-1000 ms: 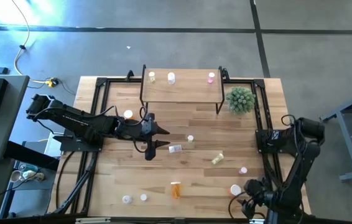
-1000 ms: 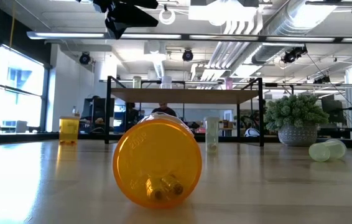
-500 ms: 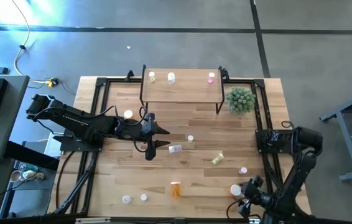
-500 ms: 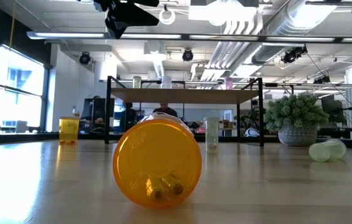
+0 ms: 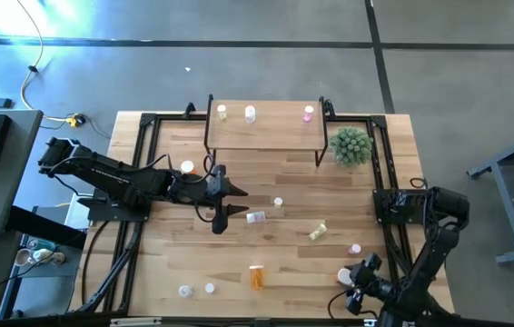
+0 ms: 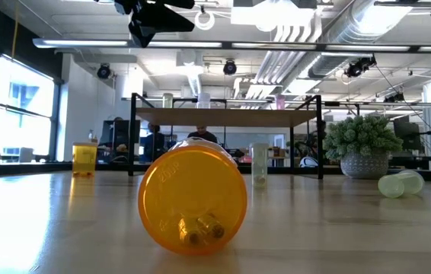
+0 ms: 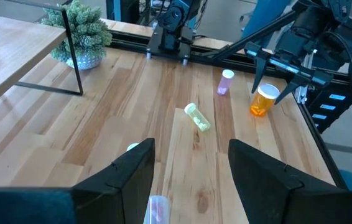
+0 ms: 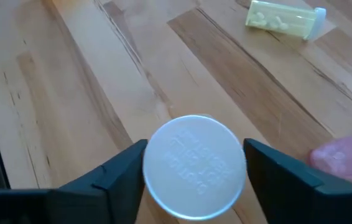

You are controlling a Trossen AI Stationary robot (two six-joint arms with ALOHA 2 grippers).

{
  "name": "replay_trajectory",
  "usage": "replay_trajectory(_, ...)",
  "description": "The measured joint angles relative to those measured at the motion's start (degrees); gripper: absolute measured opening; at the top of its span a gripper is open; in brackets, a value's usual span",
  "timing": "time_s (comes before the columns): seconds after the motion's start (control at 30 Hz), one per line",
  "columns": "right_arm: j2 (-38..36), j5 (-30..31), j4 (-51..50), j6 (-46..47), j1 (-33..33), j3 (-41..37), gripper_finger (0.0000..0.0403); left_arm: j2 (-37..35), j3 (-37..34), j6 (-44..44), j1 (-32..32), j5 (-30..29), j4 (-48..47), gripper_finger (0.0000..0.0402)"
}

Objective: Pick and place medicine bottles onto shelf by color
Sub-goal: Put the bottom right orange pill bottle on the shelf

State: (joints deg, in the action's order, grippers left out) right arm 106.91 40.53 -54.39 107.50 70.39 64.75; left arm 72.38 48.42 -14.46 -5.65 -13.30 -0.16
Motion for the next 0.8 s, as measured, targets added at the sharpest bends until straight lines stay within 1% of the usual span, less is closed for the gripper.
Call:
replay_trajectory(0.1,0.0,0.04,0.02,0.0,0.0,0.0,0.0205,0.0,0.0,0.04,0.0,-0.61,0.0,0.0195)
replay_trajectory(0.2,-0.02,0.18,0.12,0.0,0.0,0.0,0.0188,0.0,0.0,0.04,0.0,-1.04,0.0,0.0195)
replay_trajectory(0.3,-0.02,0.17,0.18,0.0,0.0,0.0,0.0189,0.0,0.0,0.04,0.02,-1.05,0.0,0.0195)
replay_trajectory(0.43,-0.02,0.08,0.34,0.55,-0.28,0.0,0.0204,-0.01,0.0,0.08,0.04,-1.05,-0.02,0.0195)
replay_trajectory(0.57,-0.04,0.18,1.0,0.42,-1.46,0.0,0.02,0.0,0.0,2.49,0.64,-1.05,-0.05,0.0195)
replay_trajectory(0.7,-0.06,0.39,2.63,-2.05,-3.43,0.0,0.0193,0.0,0.0,2.66,2.61,-0.63,-0.07,0.0195)
replay_trajectory(0.8,-0.09,0.42,4.27,-4.3,-5.57,0.01,0.0194,-0.01,0.0,2.68,4.79,0.77,-0.07,0.0195)
